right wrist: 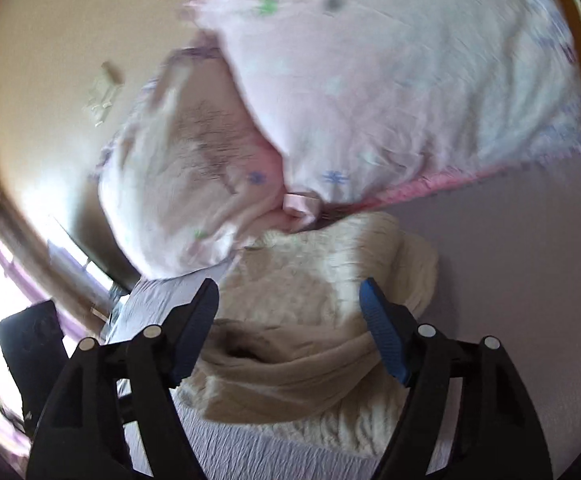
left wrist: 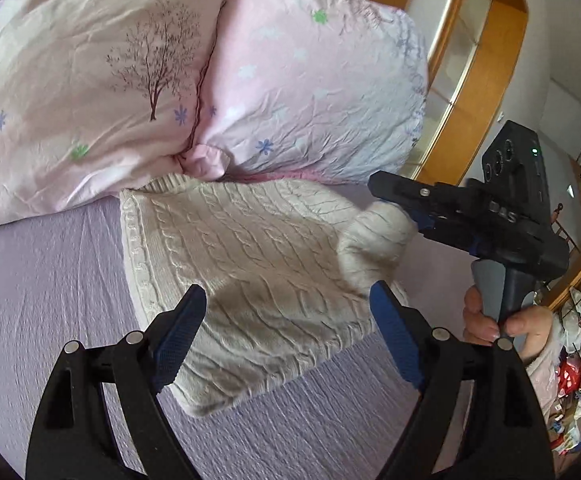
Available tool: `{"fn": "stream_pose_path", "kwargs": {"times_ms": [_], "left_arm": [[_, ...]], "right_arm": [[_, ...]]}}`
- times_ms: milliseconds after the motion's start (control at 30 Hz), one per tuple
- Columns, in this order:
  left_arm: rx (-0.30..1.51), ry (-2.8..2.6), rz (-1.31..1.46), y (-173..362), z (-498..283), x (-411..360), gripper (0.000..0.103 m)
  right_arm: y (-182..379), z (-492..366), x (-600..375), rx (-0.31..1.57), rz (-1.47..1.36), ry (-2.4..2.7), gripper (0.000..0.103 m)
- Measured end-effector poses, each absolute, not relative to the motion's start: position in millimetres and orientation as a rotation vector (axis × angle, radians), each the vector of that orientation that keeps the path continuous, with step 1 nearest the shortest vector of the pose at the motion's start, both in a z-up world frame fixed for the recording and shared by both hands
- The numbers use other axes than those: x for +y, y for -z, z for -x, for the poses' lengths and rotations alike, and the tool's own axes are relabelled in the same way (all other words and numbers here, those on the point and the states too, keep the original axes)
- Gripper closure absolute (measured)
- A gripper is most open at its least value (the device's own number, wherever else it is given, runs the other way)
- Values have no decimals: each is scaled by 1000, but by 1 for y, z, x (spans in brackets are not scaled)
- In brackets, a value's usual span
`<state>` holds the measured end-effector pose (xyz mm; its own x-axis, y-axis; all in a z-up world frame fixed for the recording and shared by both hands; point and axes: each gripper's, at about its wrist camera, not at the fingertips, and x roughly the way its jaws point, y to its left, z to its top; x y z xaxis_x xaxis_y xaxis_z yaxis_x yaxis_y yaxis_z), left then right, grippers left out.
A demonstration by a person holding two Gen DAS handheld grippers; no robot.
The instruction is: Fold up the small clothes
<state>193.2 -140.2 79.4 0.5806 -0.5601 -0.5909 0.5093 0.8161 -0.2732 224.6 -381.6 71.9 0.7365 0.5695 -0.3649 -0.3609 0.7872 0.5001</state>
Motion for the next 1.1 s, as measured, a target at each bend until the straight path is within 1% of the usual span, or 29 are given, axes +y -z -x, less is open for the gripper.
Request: {"fn": "stream_pose_path", "kwargs": {"times_ms": [33,67,100,133,167,200,233,400,433,467,533,600,633,700,800,867,900,933,967,1033,1067,1100], "left_arm": [[709,635,68,-79,-191,-141,19],[706,637,42,-79,-187,-142,19],[706,633,21,-79,-185,-144,19],[707,637,-9,-74,-184,-148,19],[704,636,-30,-71,-182,-149,19],[702,634,-50,-67,-182,-152,19],[707,632,-65,-64,-181,-154,19],[740,665,-68,-54,-179,-150,19],[751,671,-74,-52,-178,-149,19],[768,675,-88,-49,-178,-149,19],[805,692,-96,-45,-175,-146,19],[793,722,-28,-48,-172,-134,19],[788,733,26,-51,-172,-125,19],[772,726,149,-55,-175,-105,19],[771,688,137,-55,-176,-99,19],[775,691,105,-51,-173,-102,19],[776,693,89,-50,-172,-105,19],[773,692,71,-49,-171,-108,19],[766,691,50,-48,-171,-113,19],[766,682,28,-46,-175,-119,19],[770,688,24,-43,-178,-122,19],[770,694,21,-42,-179,-123,19]], "right_arm": [[-75,-216,-380,507,-400,-543,24],[-76,-210,-377,498,-376,-540,16],[-77,-205,-372,497,-342,-530,13],[-75,-203,-366,509,-298,-515,13],[-70,-202,-357,538,-227,-473,18],[-64,-201,-349,568,-149,-413,58],[-58,-202,-346,601,-117,-381,92],[-22,-175,-386,717,-254,-342,93],[-16,-171,-392,741,-285,-355,93],[-13,-168,-401,746,-339,-375,89],[-18,-164,-416,700,-452,-428,81],[-31,-165,-429,635,-529,-434,42],[-38,-169,-432,610,-537,-420,39],[-47,-191,-433,617,-547,-377,39],[-52,-231,-423,650,-535,-341,40],[-46,-254,-409,713,-490,-315,41],[-41,-264,-400,752,-460,-326,56],[-38,-271,-391,778,-434,-343,81],[-37,-275,-383,785,-384,-331,96],[-48,-272,-383,705,-336,-267,97],[-53,-272,-394,656,-372,-232,97],[-52,-275,-403,653,-410,-203,97]]}}
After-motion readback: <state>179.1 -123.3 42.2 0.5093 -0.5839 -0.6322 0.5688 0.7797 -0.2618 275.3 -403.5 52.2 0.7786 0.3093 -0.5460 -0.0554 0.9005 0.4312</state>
